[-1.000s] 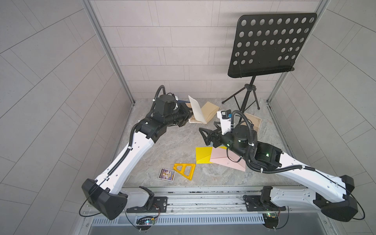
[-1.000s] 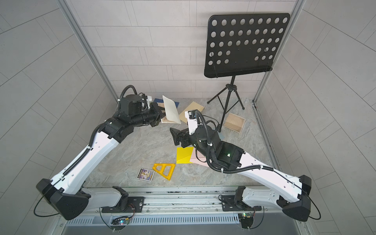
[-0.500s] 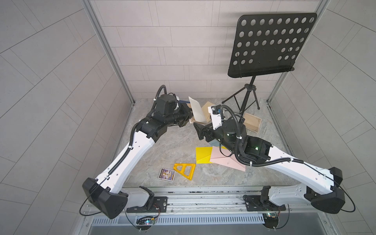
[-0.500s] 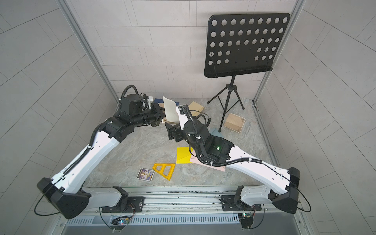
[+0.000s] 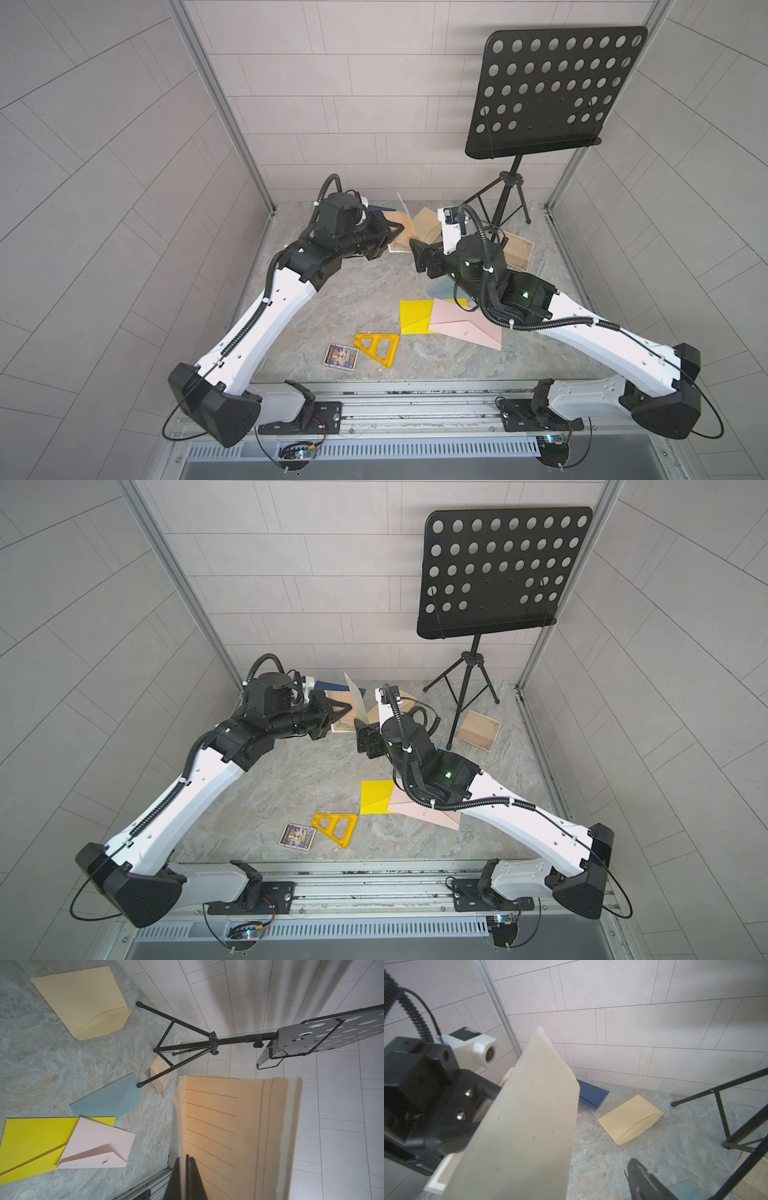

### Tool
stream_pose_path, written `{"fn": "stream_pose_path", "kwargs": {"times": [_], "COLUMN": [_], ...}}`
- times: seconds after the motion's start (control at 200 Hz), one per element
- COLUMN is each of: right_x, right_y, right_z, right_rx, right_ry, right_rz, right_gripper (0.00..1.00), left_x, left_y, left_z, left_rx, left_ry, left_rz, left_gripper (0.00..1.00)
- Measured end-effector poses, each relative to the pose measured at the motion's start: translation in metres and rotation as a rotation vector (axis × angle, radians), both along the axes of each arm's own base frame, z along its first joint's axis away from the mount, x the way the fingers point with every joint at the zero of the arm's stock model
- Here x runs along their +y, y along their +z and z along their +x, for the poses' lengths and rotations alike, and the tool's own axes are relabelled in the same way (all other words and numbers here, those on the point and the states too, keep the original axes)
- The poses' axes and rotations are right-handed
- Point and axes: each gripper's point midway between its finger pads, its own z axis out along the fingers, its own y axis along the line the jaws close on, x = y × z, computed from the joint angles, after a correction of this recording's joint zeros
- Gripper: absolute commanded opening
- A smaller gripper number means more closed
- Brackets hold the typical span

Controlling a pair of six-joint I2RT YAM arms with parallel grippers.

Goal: Take the letter paper out of the envelope
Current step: Unfold the letter paper.

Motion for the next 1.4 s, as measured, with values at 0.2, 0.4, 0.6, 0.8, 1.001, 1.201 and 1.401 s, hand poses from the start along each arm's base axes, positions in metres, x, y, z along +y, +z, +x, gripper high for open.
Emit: {"fn": "stream_pose_path", "kwargs": {"times": [0.2,0.4,0.6,0.8,1.001,1.201,1.401], "right_x": [-0.010,-0.006,-0.005,0.003,0.006,-0.003,-0.016], "right_y": [-0.019,-0.030,-0.029,-0.012,-0.018,-0.024,-0.014], "right_z": [0.014,0.019,0.026,0.026,0.029,0.035,0.034], "right_rx": [0.100,0.217,0.313,0.348,0.396,0.414,0.407], "right_ry": [-0.014,0.016,0.037,0.077,0.074,0.042,0.077], "right_rz": [0.119,0.346,0.600,0.774,0.820,0.813,0.692], "right_gripper": [0.75,0.62,0.54,0.44,0.19,0.00,0.00], "left_x": [-0.001,-0.002,-0.003,-0.004,-0.005,-0.004,-0.002], "left_y": [0.009,0.009,0.004,0.000,0.003,0.000,-0.015], "left_z": [0.001,0.005,0.009,0.012,0.010,0.007,0.002], "left_rx": [-0.033,-0.047,-0.053,-0.052,-0.068,-0.065,-0.034], "left_ry": [0.012,0.028,0.039,0.048,0.047,0.047,0.041], "left_rz": [-0.055,-0.099,-0.122,-0.138,-0.155,-0.156,-0.119], "left_gripper": [0.00,0.00,0.00,0.00,0.00,0.00,0.76]}}
